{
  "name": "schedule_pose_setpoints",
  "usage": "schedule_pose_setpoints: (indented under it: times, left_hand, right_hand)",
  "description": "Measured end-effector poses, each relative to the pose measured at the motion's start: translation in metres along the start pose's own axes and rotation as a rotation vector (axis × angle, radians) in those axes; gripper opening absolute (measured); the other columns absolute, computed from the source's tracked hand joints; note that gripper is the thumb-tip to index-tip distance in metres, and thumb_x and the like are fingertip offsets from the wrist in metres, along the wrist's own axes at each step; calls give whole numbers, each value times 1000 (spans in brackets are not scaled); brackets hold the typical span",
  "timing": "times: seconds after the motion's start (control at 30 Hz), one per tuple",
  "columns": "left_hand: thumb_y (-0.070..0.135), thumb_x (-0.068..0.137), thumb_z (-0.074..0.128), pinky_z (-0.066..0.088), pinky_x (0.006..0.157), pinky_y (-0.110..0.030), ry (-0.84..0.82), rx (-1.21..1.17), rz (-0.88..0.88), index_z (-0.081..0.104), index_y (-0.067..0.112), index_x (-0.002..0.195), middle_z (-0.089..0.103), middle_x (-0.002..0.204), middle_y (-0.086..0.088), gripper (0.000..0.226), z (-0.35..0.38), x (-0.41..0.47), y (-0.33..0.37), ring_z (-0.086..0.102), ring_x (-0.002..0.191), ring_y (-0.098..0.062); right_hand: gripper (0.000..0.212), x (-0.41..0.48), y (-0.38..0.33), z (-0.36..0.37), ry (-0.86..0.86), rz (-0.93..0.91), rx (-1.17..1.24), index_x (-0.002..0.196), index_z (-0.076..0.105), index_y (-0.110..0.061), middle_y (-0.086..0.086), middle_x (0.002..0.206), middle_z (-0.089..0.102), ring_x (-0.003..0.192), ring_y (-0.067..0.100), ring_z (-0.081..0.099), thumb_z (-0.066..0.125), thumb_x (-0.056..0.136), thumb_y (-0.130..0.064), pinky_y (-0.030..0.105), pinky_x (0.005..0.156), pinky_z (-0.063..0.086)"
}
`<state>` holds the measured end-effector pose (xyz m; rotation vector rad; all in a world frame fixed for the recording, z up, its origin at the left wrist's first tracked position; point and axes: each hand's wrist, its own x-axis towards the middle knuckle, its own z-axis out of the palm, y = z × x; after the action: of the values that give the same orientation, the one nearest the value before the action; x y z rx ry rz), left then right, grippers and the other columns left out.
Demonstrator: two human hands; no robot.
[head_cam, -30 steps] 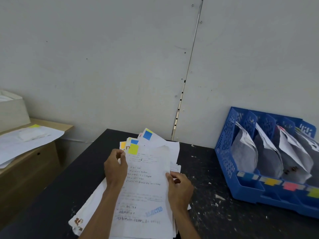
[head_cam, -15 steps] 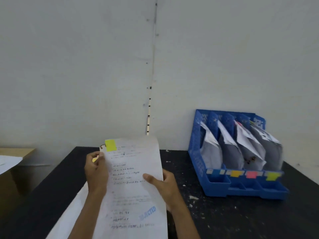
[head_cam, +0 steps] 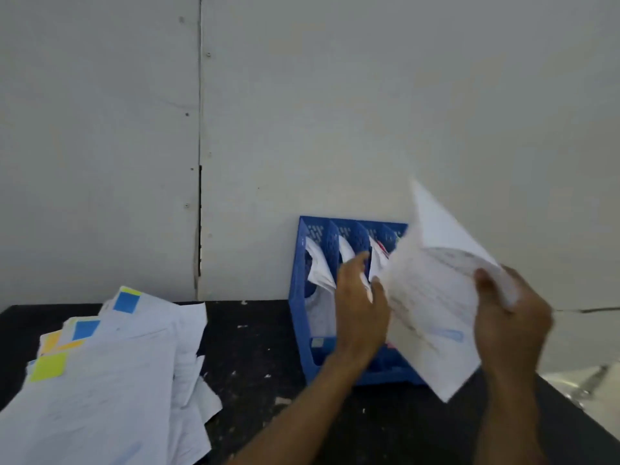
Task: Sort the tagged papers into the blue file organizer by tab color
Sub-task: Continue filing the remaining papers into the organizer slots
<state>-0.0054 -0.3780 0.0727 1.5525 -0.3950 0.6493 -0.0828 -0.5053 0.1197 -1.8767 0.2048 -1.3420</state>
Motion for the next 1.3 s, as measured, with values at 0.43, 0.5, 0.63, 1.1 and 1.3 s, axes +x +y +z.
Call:
schedule_pose_setpoints:
  times: [0.43,0.5,0.63,1.1,1.3]
  left_hand:
    - [29,104,33,41,94,-20,-511,-169,-363,58,20,125,59,120,7,34,113,2,-33,52,110,-7]
    - [47,101,30,41,98,-30,-509,-280,-488,56,28,122,58,122,5,38,128,14,-34,51,114,-12]
    - [74,89,27,34,111,-36,-450,-415,-630,33,31,146,43,146,8,72,160,33,-32,42,129,-13]
    - [74,87,37,53,91,-38,-257,-848,-884,70,23,107,71,111,-8,64,192,79,-43,64,106,-25]
    - [66,84,52,46,103,-43,-452,-532,-827,31,21,149,56,136,-6,81,199,84,-53,58,113,-24]
  right_hand:
    - [47,48,55,-8,256,68,42,120,57,-22,4,121,65,99,28,67,54,90,-57,54,80,56]
    - [42,50,60,-4,245,75,53,120,58,-20,4,121,65,99,28,67,56,91,-51,53,81,56]
    - [44,52,69,6,224,103,52,121,60,-15,4,123,64,101,27,65,58,91,-46,50,82,56]
    - [53,62,104,17,-88,138,-249,125,56,5,24,119,62,100,40,60,68,88,-30,35,82,46]
    - [54,60,123,32,-208,300,-442,116,59,3,23,108,62,91,36,59,73,83,-36,37,72,47]
